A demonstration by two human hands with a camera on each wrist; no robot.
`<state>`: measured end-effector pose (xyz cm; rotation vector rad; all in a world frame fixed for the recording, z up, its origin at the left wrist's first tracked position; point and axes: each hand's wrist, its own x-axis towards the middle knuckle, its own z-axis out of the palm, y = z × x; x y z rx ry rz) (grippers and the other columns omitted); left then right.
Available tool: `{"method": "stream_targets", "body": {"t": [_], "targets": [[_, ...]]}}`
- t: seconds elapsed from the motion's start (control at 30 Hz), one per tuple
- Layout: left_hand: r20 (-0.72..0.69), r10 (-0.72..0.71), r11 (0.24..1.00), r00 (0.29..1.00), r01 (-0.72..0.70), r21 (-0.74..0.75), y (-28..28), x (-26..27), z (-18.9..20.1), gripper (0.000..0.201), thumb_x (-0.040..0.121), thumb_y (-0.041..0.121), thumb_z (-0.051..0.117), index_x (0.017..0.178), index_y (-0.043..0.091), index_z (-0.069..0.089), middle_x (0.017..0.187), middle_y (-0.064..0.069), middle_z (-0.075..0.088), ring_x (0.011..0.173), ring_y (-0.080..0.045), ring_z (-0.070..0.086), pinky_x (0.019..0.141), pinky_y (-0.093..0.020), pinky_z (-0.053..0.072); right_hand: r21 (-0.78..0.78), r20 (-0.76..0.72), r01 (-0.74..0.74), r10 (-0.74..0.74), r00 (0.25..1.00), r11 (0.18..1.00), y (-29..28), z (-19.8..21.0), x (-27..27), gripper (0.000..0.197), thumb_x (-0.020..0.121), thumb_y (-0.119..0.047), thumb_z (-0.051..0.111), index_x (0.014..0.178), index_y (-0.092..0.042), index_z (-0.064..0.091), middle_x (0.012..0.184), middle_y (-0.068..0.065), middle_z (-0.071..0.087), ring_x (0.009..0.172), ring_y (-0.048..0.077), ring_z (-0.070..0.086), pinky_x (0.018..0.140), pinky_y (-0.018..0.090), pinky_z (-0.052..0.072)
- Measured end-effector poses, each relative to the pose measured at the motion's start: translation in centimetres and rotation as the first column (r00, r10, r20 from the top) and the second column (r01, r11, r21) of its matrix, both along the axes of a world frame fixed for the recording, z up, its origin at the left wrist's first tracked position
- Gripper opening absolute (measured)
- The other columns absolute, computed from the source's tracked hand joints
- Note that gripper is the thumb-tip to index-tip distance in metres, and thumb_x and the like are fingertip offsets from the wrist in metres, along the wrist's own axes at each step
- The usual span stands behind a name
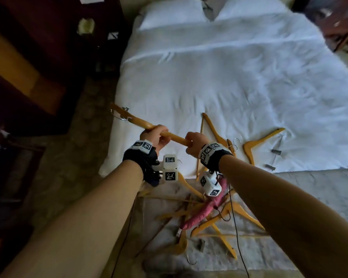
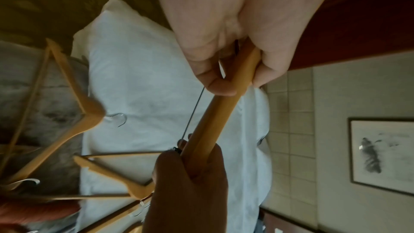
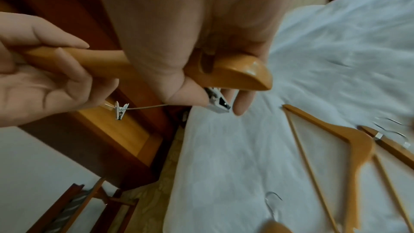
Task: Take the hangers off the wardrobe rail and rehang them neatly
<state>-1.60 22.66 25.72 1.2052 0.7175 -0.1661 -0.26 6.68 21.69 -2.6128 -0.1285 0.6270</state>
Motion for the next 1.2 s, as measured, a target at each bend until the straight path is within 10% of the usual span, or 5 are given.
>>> {"method": "stream_targets", "body": {"t": [0.3, 0.53, 0.67, 1.2], "targets": [[0.174, 0.212, 0.972, 0.962, -0.190, -0.135, 13.8, -6.8, 10.3, 0.004, 0.090, 0.003, 0.055, 0.088, 0.004, 0.058, 0.086, -0.008, 0.066, 0.078, -0.020, 0.067, 0.059, -0.025, 0.048, -0.054, 0.005, -0.266, 0.267, 0.964, 0.962, 14.3, 11.4, -2.8, 0.042, 0.078, -0.024, 0.055, 0.117, -0.036, 0.048, 0.093, -0.005, 0.065, 0.060, 0.014, 0.072, 0.075, 0.036, 0.061], [0.325, 0.372, 0.925, 0.870, -0.319, -0.205, 27.0, -17.7, 17.4, 0.005, 0.091, 0.004, 0.053, 0.088, 0.006, 0.056, 0.084, -0.009, 0.065, 0.082, -0.023, 0.066, 0.060, -0.028, 0.049, -0.061, 0.229, -0.409, 0.412, 0.882, 0.910, 28.7, 19.2, -10.5, 0.031, 0.085, -0.019, 0.058, 0.116, -0.016, 0.055, 0.104, 0.007, 0.062, 0.093, 0.028, 0.063, 0.074, 0.032, 0.051], [0.372, 0.452, 0.892, 0.811, -0.410, -0.189, 34.2, -24.4, 20.9, 0.009, 0.092, 0.006, 0.054, 0.083, 0.005, 0.055, 0.082, -0.010, 0.064, 0.080, -0.023, 0.061, 0.066, -0.034, 0.049, -0.057, 0.334, -0.477, 0.467, 0.819, 0.877, 36.5, 23.2, -15.6, 0.031, 0.080, -0.023, 0.058, 0.110, -0.024, 0.054, 0.101, 0.004, 0.063, 0.083, 0.025, 0.064, 0.074, 0.035, 0.057], [0.600, 0.626, 0.684, 0.498, -0.721, -0.114, 53.9, -48.4, 34.5, 0.007, 0.091, 0.006, 0.055, 0.083, 0.004, 0.054, 0.088, -0.017, 0.066, 0.077, -0.027, 0.065, 0.065, -0.035, 0.058, -0.100, 0.633, -0.809, 0.665, 0.397, 0.579, 62.5, 36.8, -34.0, 0.031, 0.083, -0.016, 0.054, 0.113, -0.021, 0.055, 0.098, 0.006, 0.064, 0.082, 0.028, 0.063, 0.067, 0.030, 0.048]]}}
